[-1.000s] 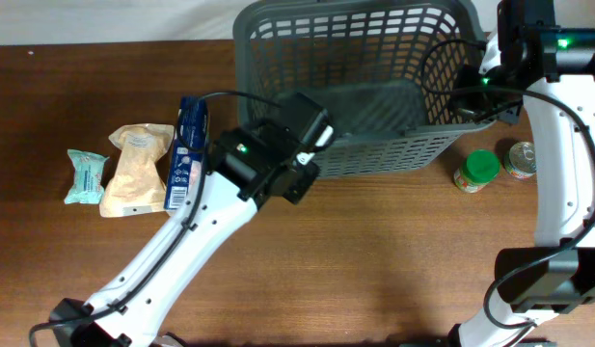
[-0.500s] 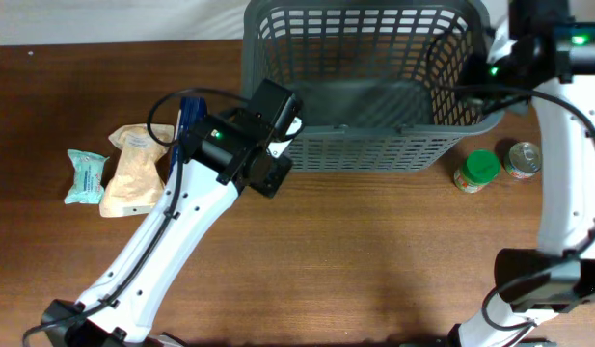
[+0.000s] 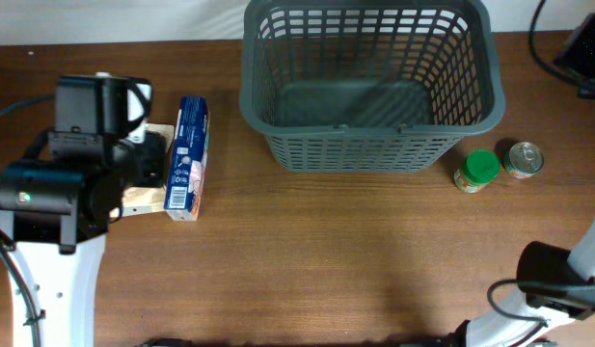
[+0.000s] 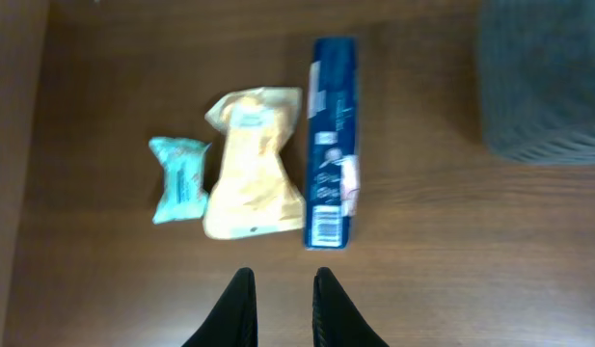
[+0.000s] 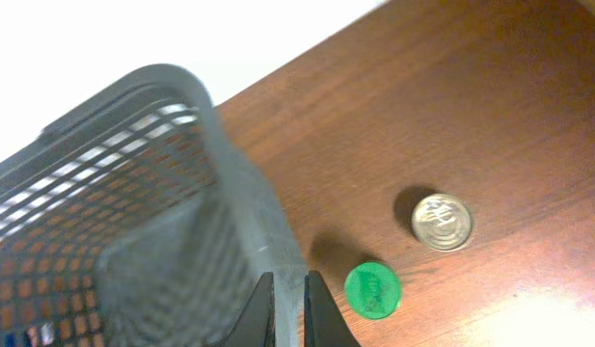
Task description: Pack container
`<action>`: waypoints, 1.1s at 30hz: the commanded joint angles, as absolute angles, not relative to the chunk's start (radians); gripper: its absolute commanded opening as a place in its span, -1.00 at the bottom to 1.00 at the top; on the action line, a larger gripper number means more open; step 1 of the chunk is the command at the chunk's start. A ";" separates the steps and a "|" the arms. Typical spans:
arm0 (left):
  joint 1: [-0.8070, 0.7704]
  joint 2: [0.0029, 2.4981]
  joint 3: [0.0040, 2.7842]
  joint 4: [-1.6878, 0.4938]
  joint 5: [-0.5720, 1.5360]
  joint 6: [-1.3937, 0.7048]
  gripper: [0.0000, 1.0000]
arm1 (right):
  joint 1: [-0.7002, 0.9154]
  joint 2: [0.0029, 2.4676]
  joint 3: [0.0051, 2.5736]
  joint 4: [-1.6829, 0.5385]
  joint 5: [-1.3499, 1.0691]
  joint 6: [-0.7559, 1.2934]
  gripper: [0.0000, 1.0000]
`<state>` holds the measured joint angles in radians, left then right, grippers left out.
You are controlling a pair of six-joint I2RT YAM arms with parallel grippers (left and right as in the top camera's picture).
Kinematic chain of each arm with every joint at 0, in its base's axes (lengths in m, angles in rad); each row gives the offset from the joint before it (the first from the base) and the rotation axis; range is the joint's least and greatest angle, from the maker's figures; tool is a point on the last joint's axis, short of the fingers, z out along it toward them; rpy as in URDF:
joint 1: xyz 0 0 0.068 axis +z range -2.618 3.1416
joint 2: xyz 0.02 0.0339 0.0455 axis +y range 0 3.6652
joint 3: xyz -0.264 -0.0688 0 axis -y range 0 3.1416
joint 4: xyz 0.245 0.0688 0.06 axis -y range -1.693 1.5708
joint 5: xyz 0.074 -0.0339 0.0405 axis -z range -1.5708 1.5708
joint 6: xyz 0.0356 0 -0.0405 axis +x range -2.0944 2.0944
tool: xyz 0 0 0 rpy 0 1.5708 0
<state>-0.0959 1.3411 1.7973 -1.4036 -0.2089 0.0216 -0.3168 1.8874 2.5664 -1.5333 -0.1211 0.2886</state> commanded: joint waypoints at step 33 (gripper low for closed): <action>-0.040 1.360 1.800 -1.437 -0.207 0.012 -0.77 | -0.184 2.202 2.560 -1.423 -0.386 0.248 -0.92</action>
<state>-0.0444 1.3579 1.7973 -1.4334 -0.2100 0.0216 -0.2115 2.1929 2.5610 -1.4197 -0.3576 0.2573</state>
